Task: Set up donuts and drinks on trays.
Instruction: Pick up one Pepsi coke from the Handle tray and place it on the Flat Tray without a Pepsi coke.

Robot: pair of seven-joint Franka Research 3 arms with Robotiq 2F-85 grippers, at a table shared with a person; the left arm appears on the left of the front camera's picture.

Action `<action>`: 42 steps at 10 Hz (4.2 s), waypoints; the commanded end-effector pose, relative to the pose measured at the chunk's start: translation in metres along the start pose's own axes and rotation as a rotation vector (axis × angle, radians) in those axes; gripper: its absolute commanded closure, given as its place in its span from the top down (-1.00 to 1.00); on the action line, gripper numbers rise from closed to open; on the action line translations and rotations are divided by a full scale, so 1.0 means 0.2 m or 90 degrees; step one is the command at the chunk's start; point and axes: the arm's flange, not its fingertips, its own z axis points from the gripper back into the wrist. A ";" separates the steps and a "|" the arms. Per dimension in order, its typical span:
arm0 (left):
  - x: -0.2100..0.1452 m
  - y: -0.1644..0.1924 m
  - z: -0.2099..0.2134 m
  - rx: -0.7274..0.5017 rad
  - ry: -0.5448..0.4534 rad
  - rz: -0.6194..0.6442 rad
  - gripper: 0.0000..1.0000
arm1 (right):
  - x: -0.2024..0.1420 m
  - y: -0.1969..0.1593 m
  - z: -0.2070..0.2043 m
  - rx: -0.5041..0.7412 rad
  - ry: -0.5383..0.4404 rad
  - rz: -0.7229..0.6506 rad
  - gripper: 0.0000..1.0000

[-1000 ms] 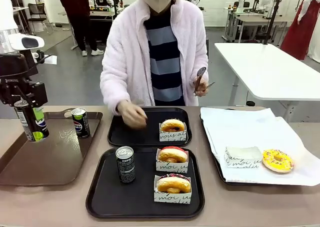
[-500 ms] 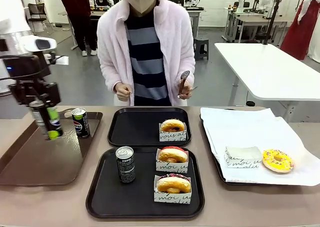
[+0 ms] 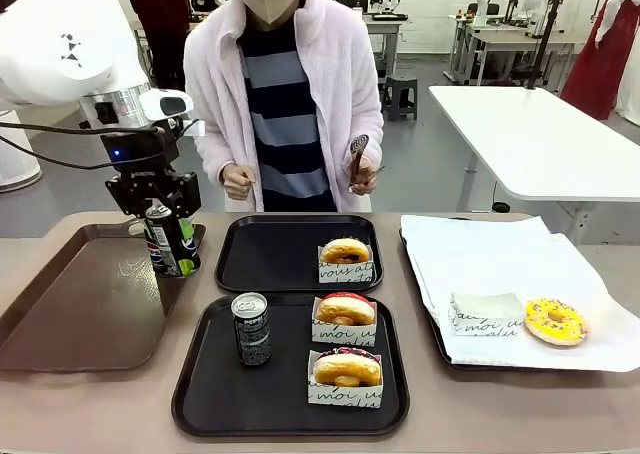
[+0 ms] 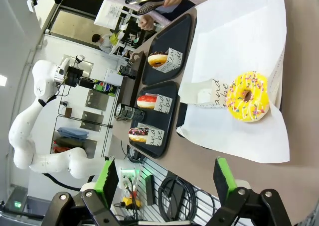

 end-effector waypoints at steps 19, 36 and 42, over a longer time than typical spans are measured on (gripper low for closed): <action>-0.36 0.07 0.20 0.017 0.007 -0.139 0.16 | -0.01 0.00 -0.01 0.009 -0.006 0.007 1.00; -0.42 0.08 0.22 0.002 -0.040 -0.127 0.16 | -0.01 0.00 -0.01 0.009 -0.006 0.007 1.00; -0.04 -0.21 0.09 0.117 -0.179 -0.188 0.16 | -0.01 0.00 -0.01 0.009 -0.006 0.007 1.00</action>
